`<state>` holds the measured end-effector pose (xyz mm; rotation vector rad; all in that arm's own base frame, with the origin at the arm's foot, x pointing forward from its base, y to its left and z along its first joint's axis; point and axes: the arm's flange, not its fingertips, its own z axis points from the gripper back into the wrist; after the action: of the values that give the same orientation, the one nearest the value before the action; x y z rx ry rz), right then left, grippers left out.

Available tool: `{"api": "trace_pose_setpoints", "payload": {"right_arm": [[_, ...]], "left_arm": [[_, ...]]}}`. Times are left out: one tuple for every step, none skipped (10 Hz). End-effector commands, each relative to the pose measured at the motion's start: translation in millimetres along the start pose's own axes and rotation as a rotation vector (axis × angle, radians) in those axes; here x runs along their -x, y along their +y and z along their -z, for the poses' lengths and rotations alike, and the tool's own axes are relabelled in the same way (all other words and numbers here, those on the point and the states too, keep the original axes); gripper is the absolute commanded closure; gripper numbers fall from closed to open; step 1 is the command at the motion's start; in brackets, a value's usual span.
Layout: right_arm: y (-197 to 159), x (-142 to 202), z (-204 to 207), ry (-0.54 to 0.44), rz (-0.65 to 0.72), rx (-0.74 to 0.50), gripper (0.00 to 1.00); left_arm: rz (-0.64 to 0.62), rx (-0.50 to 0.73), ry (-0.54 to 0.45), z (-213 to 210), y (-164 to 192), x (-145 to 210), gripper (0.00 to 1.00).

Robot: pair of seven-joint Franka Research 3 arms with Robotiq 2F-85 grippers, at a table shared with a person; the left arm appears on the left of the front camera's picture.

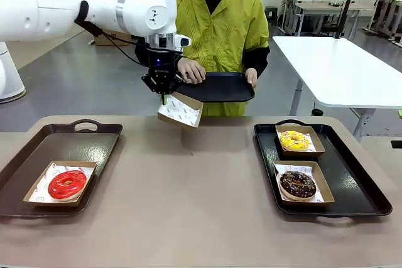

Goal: Individually package the donuts and arrange them on the tray.
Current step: Place the picked Paper togo box on the Handle tray while simultaneously picking up another Paper togo box from the table with the other hand.

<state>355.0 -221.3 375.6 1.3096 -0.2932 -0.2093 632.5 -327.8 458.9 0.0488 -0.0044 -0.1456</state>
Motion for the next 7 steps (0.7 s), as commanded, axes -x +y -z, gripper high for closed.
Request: {"api": "trace_pose_setpoints", "payload": {"right_arm": [[0,-23,-6,0.033,0.011,-0.009,0.0],[1,-28,1,0.053,-0.002,0.003,0.0],[-5,-11,-1,0.026,0.013,-0.002,0.0],[-5,-11,-1,0.026,0.013,-0.002,0.0],[-5,-11,-1,0.026,0.013,-0.002,0.0],[-5,-11,-1,0.026,0.013,-0.002,0.0],[-5,-11,-1,0.026,0.013,-0.002,0.0]], "left_arm": [[-0.003,0.016,0.002,-5,7,5,1.0],[-0.003,0.016,0.002,-5,7,5,1.0],[-0.003,0.016,0.002,-5,7,5,1.0],[-0.003,0.016,0.002,-5,7,5,1.0],[-0.003,0.016,0.002,-5,7,5,1.0],[-0.003,0.016,0.002,-5,7,5,1.0],[-0.003,0.016,0.002,-5,7,5,1.0]]}}
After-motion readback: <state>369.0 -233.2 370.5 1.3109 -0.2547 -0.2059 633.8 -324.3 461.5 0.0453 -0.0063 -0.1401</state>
